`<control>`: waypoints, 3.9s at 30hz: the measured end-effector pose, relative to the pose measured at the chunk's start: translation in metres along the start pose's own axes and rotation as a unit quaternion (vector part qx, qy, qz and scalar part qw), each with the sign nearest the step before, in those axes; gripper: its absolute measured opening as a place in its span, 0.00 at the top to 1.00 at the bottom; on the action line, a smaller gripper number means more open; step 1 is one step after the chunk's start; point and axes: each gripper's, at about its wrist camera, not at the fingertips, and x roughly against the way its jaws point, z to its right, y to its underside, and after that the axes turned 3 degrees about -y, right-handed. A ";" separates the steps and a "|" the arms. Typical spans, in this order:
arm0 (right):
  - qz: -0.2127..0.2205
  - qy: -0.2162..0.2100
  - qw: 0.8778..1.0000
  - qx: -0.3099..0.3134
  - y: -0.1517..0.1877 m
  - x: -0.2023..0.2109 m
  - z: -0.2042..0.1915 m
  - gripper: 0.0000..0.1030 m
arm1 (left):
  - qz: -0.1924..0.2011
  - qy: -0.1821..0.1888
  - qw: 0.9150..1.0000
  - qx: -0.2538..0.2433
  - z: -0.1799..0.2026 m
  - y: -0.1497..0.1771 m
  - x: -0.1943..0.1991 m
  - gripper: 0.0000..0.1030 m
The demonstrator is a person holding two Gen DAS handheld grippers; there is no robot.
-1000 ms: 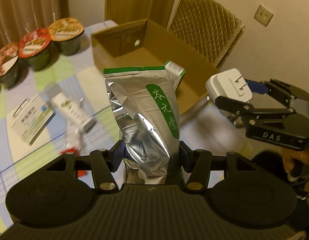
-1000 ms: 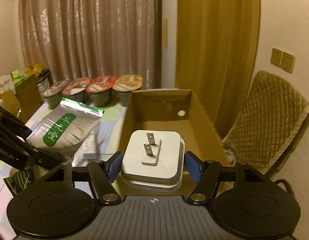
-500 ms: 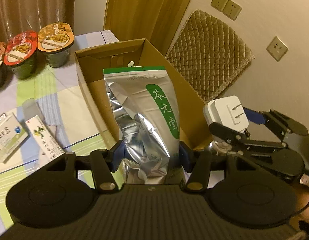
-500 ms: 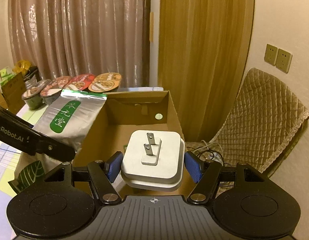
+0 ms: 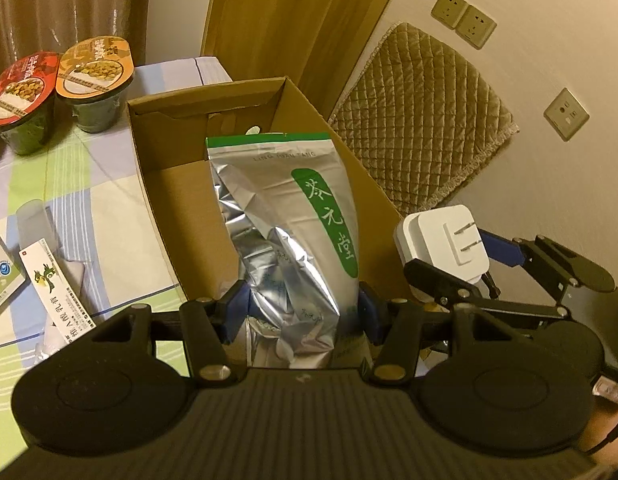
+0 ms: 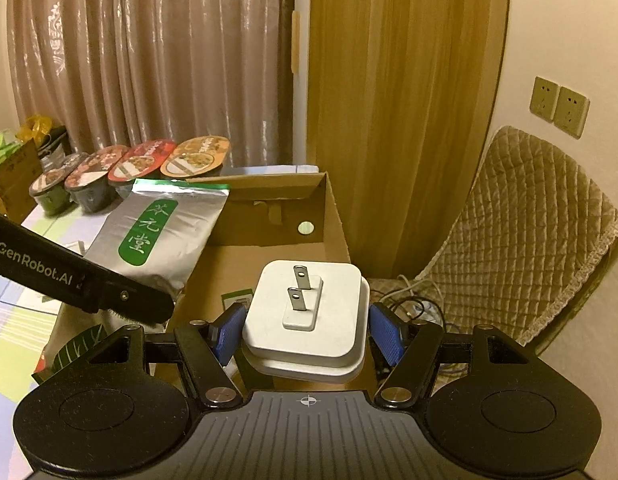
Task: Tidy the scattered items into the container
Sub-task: 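Carry the charger and tea pouch into the cardboard box and release both, then withdraw both open tools from the cardboard box, then grasp the red candy packet with the left tool while the right tool grasps the white parrot ointment box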
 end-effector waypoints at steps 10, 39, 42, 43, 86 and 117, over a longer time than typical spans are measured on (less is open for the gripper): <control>-0.004 0.002 1.000 0.002 -0.003 -0.012 0.005 0.32 | 0.001 0.000 1.000 0.024 -0.007 -0.006 -0.011 0.50; -0.023 -0.006 1.000 0.010 -0.002 -0.031 0.002 0.32 | 0.051 -0.034 0.997 0.056 -0.030 -0.008 0.003 0.31; -0.025 -0.013 1.000 0.010 -0.002 -0.036 -0.002 0.32 | 0.052 -0.037 0.996 0.057 -0.034 -0.005 0.005 0.30; -0.021 -0.020 1.000 0.011 -0.002 -0.037 -0.003 0.32 | 0.052 -0.039 0.996 0.057 -0.036 -0.004 0.006 0.30; -0.026 -0.130 0.991 0.008 0.076 0.060 -0.157 0.00 | 0.051 -0.176 0.978 0.102 -0.158 0.223 0.160 0.16; -0.087 -0.157 0.980 0.090 0.030 -0.096 -0.225 0.16 | 0.017 -0.130 0.990 0.059 -0.211 0.194 0.043 0.34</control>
